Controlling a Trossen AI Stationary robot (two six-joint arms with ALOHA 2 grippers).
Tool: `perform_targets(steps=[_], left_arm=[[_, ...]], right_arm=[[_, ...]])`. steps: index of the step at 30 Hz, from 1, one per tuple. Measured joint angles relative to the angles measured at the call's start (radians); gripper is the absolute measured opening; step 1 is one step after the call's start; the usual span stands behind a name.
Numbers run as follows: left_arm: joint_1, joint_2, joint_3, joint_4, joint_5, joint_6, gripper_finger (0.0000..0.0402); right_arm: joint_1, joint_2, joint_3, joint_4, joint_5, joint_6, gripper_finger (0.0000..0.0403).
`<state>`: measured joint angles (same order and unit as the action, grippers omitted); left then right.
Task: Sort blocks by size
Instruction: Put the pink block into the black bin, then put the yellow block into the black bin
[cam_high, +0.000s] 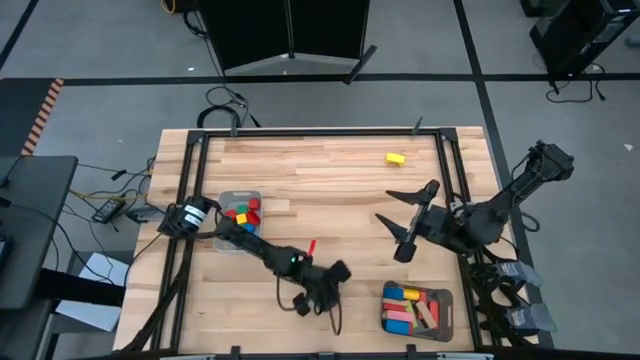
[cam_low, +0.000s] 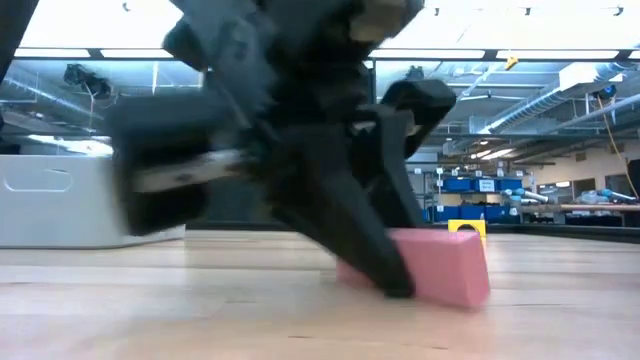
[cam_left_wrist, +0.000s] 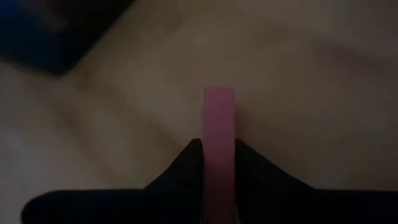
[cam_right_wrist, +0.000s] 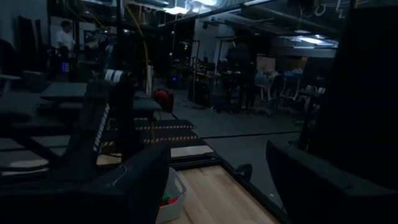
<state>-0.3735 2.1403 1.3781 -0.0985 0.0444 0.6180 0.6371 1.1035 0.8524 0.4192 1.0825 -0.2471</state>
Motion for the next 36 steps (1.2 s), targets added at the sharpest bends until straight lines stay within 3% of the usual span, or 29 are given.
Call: perform_targets(steps=[4, 11, 21, 26, 29, 36], left_arm=[[0.051, -0.052, -0.006, 0.080, 0.027, -0.003, 0.0061], [0.137, -0.037, 0.024, 0.553, 0.230, -0.215, 0.0061], [0.129, 0.212, 0.369, 0.516, 0.362, -0.380, 0.0061], [0.125, 0.313, 0.513, 0.490, 0.369, -0.458, 0.0062], [0.125, 0.347, 0.558, 0.461, 0.370, -0.506, 0.0093], [0.164, 0.319, 0.562, 0.347, 0.432, -0.551, 0.0215]], right_arm=[[0.028, -0.041, 0.000, 0.000, 0.033, -0.043, 0.0274], [0.055, -0.079, 0.000, -0.001, 0.055, -0.109, 0.0272], [0.054, -0.097, 0.000, -0.001, 0.081, -0.167, 0.0272], [0.054, -0.099, 0.000, -0.002, 0.088, -0.172, 0.0270], [0.054, -0.099, 0.000, -0.002, 0.088, -0.172, 0.0270], [0.035, -0.099, 0.000, -0.009, 0.111, -0.125, 0.0270]])
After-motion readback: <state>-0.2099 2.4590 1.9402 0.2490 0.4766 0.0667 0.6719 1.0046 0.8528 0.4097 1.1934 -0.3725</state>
